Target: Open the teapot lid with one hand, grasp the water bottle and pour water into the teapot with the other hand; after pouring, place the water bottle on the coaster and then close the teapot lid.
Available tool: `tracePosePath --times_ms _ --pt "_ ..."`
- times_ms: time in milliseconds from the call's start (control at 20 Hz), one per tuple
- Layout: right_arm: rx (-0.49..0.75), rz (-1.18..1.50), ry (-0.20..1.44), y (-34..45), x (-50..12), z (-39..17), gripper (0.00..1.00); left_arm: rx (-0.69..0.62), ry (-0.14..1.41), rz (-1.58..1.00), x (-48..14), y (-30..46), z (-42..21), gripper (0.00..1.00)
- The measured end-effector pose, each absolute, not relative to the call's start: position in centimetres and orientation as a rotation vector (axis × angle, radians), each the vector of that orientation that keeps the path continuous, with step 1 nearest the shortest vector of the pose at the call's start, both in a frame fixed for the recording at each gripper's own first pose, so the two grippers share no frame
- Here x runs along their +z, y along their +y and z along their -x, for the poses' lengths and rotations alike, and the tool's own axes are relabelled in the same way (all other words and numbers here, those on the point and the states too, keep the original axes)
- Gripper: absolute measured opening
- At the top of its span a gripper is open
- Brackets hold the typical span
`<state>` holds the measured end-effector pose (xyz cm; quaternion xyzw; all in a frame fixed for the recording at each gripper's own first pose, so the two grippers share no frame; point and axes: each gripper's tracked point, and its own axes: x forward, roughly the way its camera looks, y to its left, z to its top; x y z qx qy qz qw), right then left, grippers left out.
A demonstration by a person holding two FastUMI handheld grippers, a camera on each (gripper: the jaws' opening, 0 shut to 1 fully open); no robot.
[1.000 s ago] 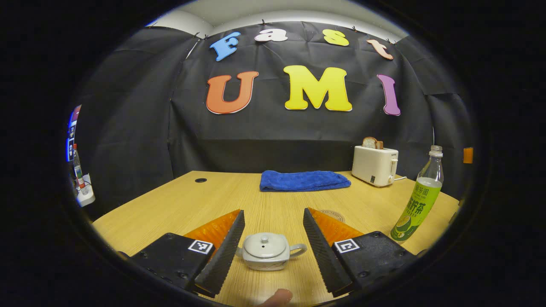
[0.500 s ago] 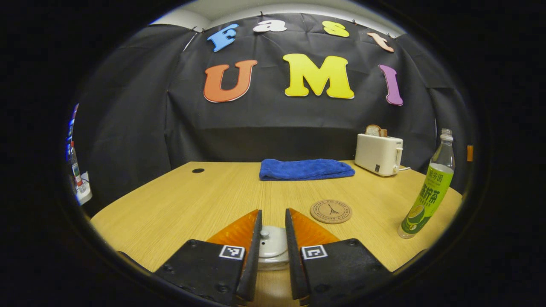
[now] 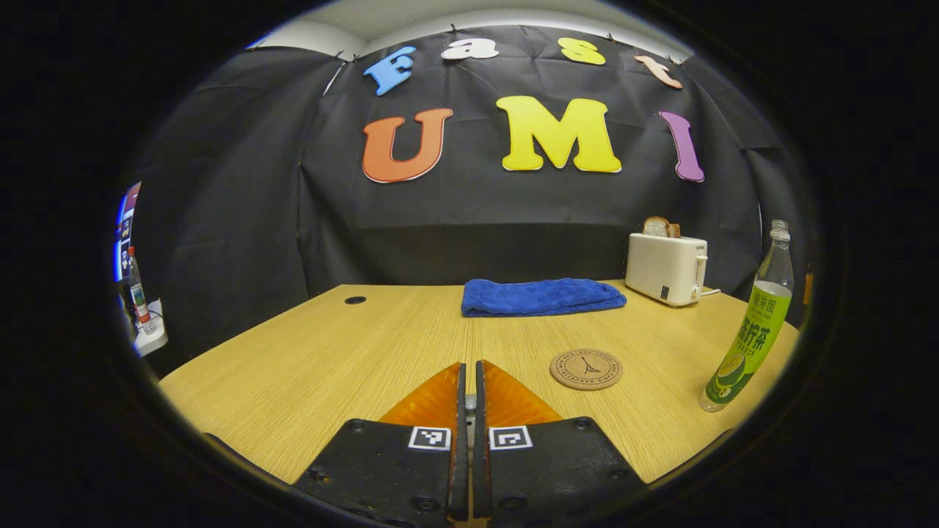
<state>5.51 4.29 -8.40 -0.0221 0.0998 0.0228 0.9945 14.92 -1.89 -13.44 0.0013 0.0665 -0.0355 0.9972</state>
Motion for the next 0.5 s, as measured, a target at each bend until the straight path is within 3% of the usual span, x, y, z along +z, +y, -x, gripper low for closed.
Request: tracePosePath --times_ms 200,500 --pt "0.071 0.030 0.193 5.4 -9.1 -6.0 0.96 -0.067 0.053 0.007 -10.5 -1.9 -14.1 0.05" --pt "0.126 0.028 0.185 8.5 -11.7 -7.8 0.98 -0.071 0.078 0.002 -8.3 -1.0 -11.2 0.05"
